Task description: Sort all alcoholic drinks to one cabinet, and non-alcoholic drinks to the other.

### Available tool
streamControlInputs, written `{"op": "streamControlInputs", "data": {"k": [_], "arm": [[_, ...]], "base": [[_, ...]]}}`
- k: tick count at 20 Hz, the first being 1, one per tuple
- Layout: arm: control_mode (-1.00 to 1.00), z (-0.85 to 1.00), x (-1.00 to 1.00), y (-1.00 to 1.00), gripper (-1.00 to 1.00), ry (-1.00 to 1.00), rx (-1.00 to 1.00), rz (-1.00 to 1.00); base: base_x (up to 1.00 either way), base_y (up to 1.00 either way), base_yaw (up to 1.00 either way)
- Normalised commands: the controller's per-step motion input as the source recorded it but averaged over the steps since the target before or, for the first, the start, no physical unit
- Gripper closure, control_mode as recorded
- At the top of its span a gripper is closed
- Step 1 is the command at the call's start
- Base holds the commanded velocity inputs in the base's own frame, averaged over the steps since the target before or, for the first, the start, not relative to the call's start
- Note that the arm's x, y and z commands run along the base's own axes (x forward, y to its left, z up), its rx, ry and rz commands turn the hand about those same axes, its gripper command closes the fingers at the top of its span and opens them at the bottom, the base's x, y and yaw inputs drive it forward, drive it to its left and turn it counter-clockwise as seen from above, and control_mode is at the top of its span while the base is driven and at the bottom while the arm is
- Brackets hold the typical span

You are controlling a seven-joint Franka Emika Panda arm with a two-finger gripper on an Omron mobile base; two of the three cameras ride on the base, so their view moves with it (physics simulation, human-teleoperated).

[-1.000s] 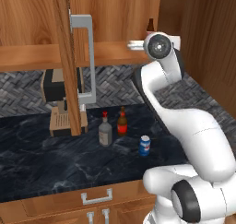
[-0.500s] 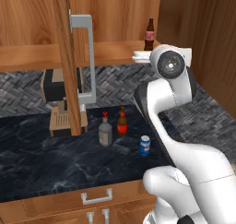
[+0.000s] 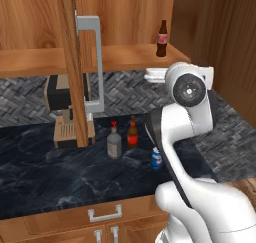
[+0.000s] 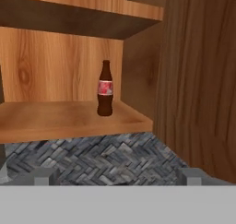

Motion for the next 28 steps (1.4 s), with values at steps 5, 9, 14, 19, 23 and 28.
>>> {"op": "streamControlInputs", "data": {"k": [5,9,14,19,23,28], "arm": [[-1.0,-0.27,0.0,0.05,-1.0,0.0,0.0,-0.04],[-1.0,-0.27,0.0,0.14,-1.0,0.0,0.0,-0.06],[-1.0,-0.21,0.0,0.12,-1.0,0.0,0.0,-0.1],[-1.0,-0.23,0.0,0.08,-1.0,0.0,0.0,-0.1],[-1.0,-0.26,0.0,0.02,-1.0,0.07,0.0,-0.09],[-1.0,-0.27,0.0,0.0,-1.0,0.09,0.0,-0.09]], "base": [[0.0,0.0,0.0],[0.0,0.0,0.0],[0.0,0.0,0.0],[0.0,0.0,0.0],[0.0,0.0,0.0],[0.0,0.0,0.0]]}}
